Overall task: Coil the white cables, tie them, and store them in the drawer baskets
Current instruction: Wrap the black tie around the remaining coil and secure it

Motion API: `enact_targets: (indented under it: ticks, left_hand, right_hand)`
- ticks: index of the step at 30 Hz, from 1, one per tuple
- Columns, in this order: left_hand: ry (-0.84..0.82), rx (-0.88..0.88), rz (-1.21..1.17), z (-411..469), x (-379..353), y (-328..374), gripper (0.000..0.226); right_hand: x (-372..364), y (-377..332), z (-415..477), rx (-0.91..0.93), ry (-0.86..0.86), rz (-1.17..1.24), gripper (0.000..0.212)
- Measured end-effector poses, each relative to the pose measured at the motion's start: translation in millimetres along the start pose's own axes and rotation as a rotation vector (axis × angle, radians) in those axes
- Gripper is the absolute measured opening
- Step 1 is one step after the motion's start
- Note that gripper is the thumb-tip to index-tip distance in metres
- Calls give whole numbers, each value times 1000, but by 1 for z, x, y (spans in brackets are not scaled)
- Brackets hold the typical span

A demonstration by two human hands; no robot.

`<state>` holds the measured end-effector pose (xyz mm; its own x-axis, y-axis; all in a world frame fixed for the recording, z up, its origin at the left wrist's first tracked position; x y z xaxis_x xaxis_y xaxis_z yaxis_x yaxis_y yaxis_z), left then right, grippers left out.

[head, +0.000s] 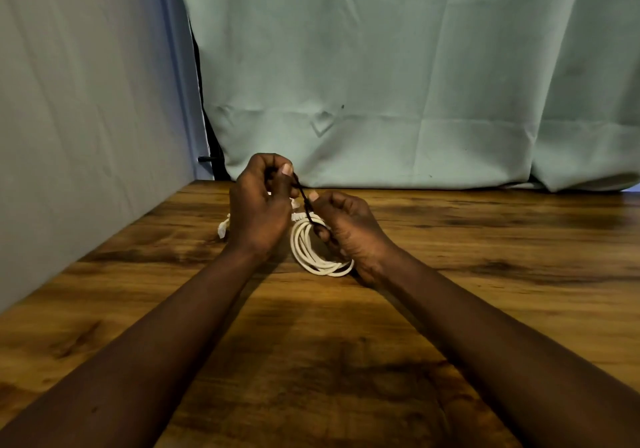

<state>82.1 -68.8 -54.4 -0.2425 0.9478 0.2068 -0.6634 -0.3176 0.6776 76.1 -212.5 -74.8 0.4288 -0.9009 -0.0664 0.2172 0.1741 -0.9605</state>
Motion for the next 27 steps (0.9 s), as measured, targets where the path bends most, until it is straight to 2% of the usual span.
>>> enact_targets:
  ticks: [3,8,12,18,20,23,27]
  left_hand:
    - [-8,24,-2,1,2,-2,9]
    - [-24,54,-57,2,5,-3,8]
    - [42,34,-65,4,9,1,10]
    - [155,141,-182,5,5,-3,10]
    - [106,219,-311,3,2,-3,13]
    - [-95,305,-486,-3,-3,4,14]
    - [-295,274,-555,-9,-9,1,3]
  right_hand:
    - [-2,0,-2,12,-25,48,31]
    - [-5,-1,-4,-34,-8,132,29]
    - [-6,-3,-4,-49,14,113,12]
    - [-14,-6,-3,-32,57,72,12]
    - [-15,-3,-5,-19,68,39,17]
    - [-12,-1,-6,5,105,53,20]
    - [-6,-4,-6,37,159,138,20]
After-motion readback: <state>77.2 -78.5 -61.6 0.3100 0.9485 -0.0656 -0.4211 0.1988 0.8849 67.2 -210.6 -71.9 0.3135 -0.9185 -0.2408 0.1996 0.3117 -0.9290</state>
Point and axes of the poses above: each hand's wrist, its own z-axis towards the middle knuckle, its own x-axis out of the back of the hand, y = z × x, the point moved 1 cm from there along z, towards the middle knuckle, and after that the axes turned 12 degrees about -y, right-handed, at the moved point
